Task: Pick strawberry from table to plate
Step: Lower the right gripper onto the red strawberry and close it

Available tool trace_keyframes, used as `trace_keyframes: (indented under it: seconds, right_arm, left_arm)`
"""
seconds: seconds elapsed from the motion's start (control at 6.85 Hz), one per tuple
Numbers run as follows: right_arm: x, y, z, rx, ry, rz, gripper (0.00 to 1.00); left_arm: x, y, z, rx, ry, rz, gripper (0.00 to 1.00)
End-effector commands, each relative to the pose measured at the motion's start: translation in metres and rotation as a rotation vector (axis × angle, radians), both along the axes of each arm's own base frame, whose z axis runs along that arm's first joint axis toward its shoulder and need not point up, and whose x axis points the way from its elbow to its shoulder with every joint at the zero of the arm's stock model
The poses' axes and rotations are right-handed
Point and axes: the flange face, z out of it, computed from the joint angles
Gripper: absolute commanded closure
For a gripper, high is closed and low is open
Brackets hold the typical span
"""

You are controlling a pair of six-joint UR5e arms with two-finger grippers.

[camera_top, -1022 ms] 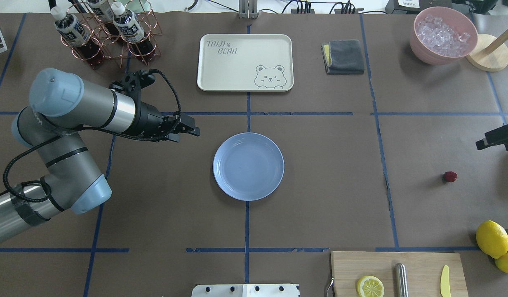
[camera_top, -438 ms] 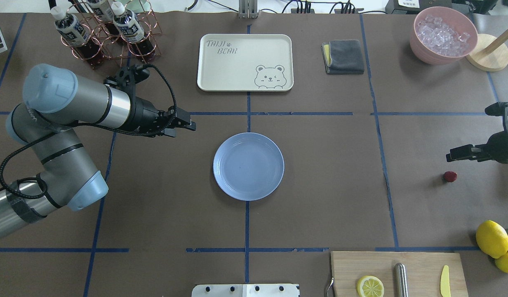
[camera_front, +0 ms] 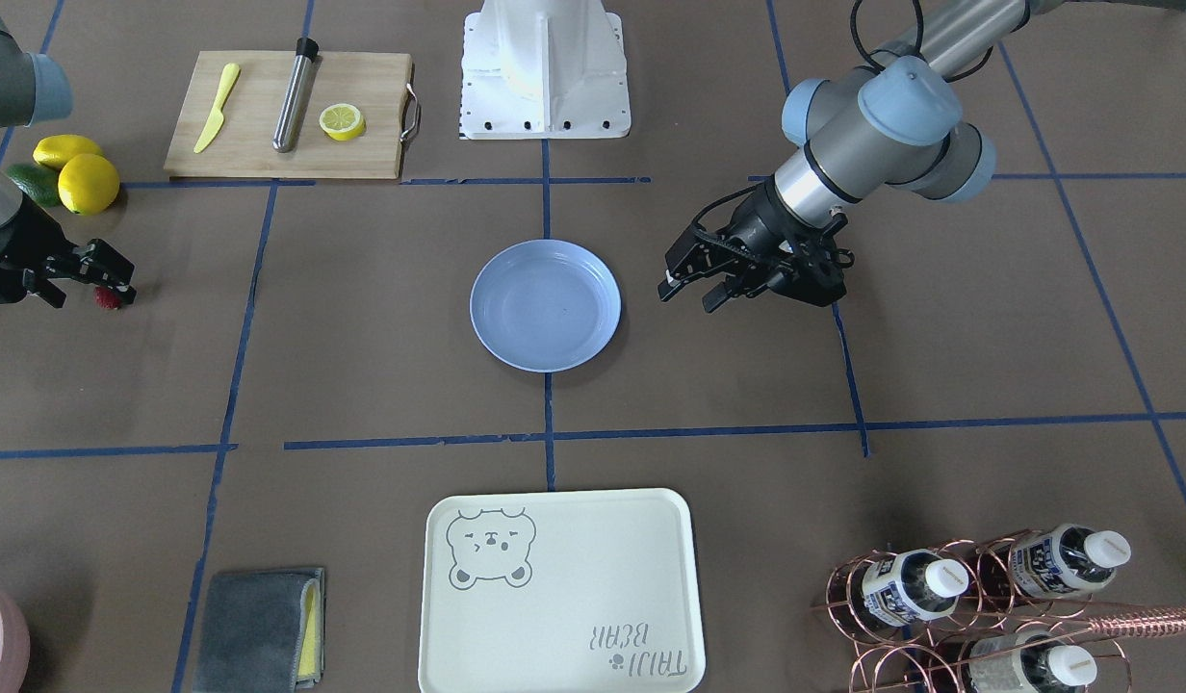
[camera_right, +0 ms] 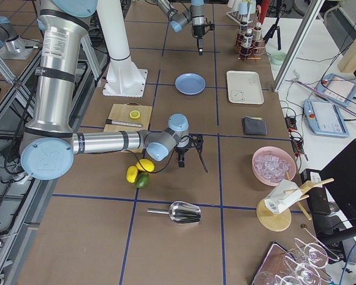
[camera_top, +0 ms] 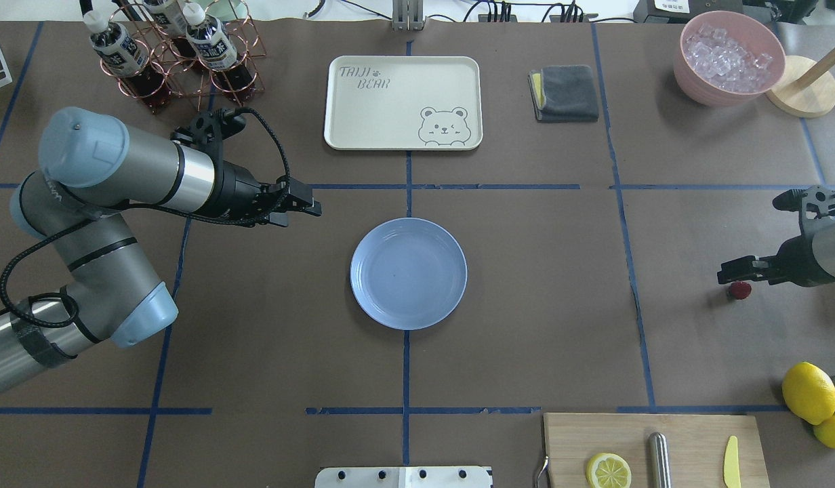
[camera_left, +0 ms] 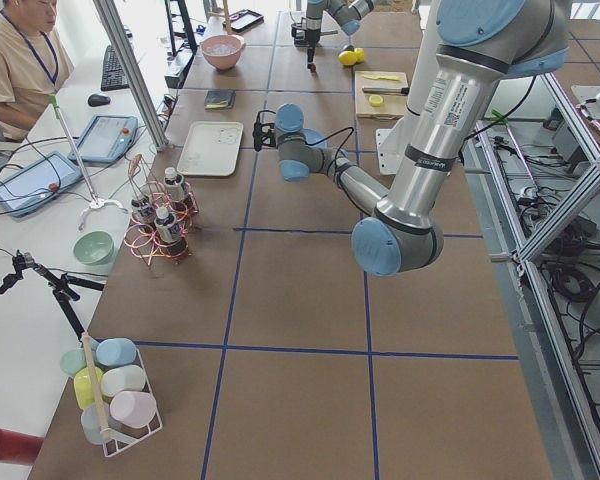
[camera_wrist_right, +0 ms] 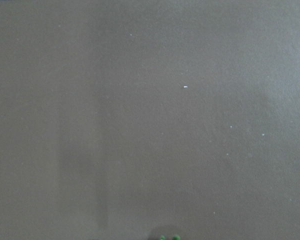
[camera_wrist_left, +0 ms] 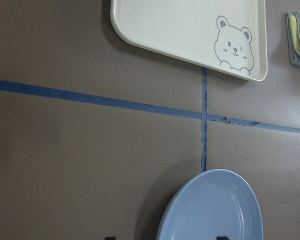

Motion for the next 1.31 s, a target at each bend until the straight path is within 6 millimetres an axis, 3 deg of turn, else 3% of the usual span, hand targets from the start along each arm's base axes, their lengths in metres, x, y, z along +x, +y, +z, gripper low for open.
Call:
trace_keyframes:
  seconds: [0.0, 0.29, 0.44, 0.73, 1.02, 1.17]
  right_arm:
    - [-0.003, 0.002, 0.012, -0.019, 0.015, -0.004, 0.09]
    - [-0.005, 0.003, 0.013, -0.023, 0.014, -0.010, 0.12]
    - [-0.005, 0.004, 0.013, -0.024, 0.013, -0.012, 0.32]
    - [-0.006, 0.003, 0.011, -0.023, 0.010, -0.010, 1.00]
    - [-0.006, 0.003, 0.000, -0.010, -0.009, -0.015, 1.00]
    - [-0.006, 0.002, -0.023, 0.010, -0.038, -0.001, 1.00]
  left_arm:
    - [0.001, 0.000, 0.000, 0.000, -0.001, -0.001, 0.27]
    - [0.001, 0.000, 0.000, 0.000, -0.001, -0.001, 0.27]
    - [0.001, 0.000, 0.000, 0.000, -0.001, -0.001, 0.27]
    - [0.001, 0.000, 0.000, -0.002, -0.001, -0.001, 0.25]
    - [0.001, 0.000, 0.000, 0.000, -0.001, -0.001, 0.25]
    - [0.000, 0.000, 0.000, 0.001, 0.000, -0.001, 0.25]
